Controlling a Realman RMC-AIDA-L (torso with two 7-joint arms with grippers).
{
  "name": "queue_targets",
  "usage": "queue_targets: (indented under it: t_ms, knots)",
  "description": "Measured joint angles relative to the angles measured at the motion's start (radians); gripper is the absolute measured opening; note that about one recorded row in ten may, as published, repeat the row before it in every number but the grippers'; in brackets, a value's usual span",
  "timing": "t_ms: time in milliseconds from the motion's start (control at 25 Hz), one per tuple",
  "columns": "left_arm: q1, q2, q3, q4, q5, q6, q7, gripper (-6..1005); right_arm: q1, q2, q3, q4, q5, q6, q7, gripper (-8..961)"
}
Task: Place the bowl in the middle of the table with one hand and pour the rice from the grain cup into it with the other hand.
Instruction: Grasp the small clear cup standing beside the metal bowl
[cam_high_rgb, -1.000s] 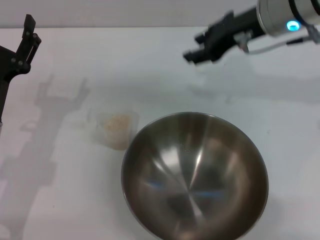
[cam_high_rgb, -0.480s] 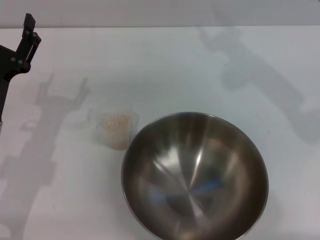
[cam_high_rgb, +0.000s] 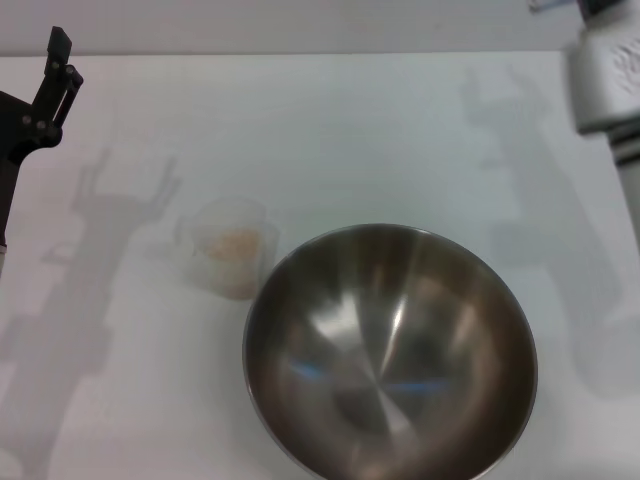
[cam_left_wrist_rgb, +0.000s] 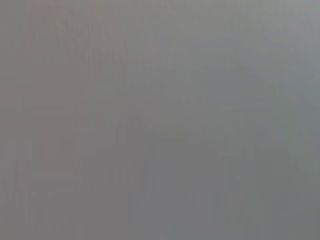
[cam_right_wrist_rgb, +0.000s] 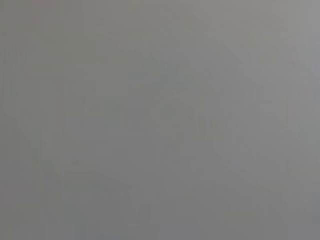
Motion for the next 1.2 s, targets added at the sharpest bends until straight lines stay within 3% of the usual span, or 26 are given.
queue_targets:
  t_ms: [40, 120, 160, 240, 280, 400, 520, 640, 760, 920, 1200]
  knots:
    - [0.001, 0.0, 0.001, 0.0, 0.0, 0.0, -0.002, 746, 0.0, 0.0, 0.0, 0.0, 0.0, 0.0, 0.0, 492]
    - [0.004, 0.001, 0.001, -0.001, 0.002, 0.001, -0.014, 745, 0.008, -0.002, 0.007, 0.102, 0.006, -0.065, 0.179, 492]
    - [0.005, 0.002, 0.002, -0.001, 0.002, 0.002, -0.023, 744, 0.015, -0.005, 0.026, 0.201, 0.01, -0.105, 0.373, 492]
    - [0.013, 0.004, 0.003, 0.002, 0.003, 0.013, -0.074, 743, 0.02, -0.006, 0.036, 0.248, 0.009, -0.116, 0.445, 492]
    - [0.024, 0.004, 0.007, 0.006, 0.003, 0.027, -0.114, 743, 0.028, -0.008, 0.06, 0.345, 0.01, -0.139, 0.569, 492]
    - [0.045, 0.005, 0.024, 0.005, 0.003, 0.039, -0.148, 741, 0.031, -0.009, 0.089, 0.418, 0.011, -0.155, 0.642, 492]
    - [0.066, 0.006, 0.055, 0.003, 0.003, 0.042, -0.17, 739, 0.031, -0.01, 0.119, 0.471, 0.012, -0.156, 0.661, 492]
    - [0.097, 0.006, 0.145, 0.011, 0.004, 0.036, -0.181, 737, 0.039, -0.012, 0.13, 0.493, 0.012, -0.15, 0.658, 492]
    - [0.097, 0.006, 0.145, 0.011, 0.004, 0.036, -0.181, 736, 0.056, -0.015, 0.138, 0.511, 0.007, -0.148, 0.657, 492]
    - [0.156, 0.006, 0.269, 0.023, 0.005, 0.013, -0.183, 734, 0.072, -0.016, 0.134, 0.538, 0.004, -0.148, 0.656, 492]
    - [0.166, 0.001, 0.32, 0.014, 0.004, -0.088, -0.173, 730, 0.095, -0.015, 0.128, 0.567, 0.0, -0.148, 0.641, 492]
